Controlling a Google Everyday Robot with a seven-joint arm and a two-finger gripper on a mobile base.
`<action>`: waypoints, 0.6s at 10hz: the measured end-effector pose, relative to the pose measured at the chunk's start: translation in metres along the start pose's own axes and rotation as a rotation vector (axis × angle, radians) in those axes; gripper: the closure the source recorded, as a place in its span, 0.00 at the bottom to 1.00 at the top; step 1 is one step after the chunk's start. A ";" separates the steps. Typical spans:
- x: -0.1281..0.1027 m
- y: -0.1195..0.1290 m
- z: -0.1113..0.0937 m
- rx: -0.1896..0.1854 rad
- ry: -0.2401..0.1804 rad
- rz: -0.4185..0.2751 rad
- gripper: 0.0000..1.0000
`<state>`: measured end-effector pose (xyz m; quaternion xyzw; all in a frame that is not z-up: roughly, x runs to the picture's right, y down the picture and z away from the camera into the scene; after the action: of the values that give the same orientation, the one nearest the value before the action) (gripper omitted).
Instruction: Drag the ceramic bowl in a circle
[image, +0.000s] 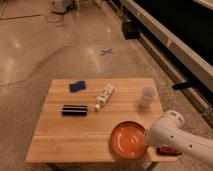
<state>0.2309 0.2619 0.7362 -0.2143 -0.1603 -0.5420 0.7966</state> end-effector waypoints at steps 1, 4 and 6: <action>0.013 0.009 -0.001 -0.008 0.015 0.026 1.00; 0.046 0.020 -0.003 -0.023 0.051 0.088 1.00; 0.056 0.004 0.001 -0.022 0.061 0.084 1.00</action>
<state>0.2552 0.2189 0.7633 -0.2132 -0.1207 -0.5160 0.8208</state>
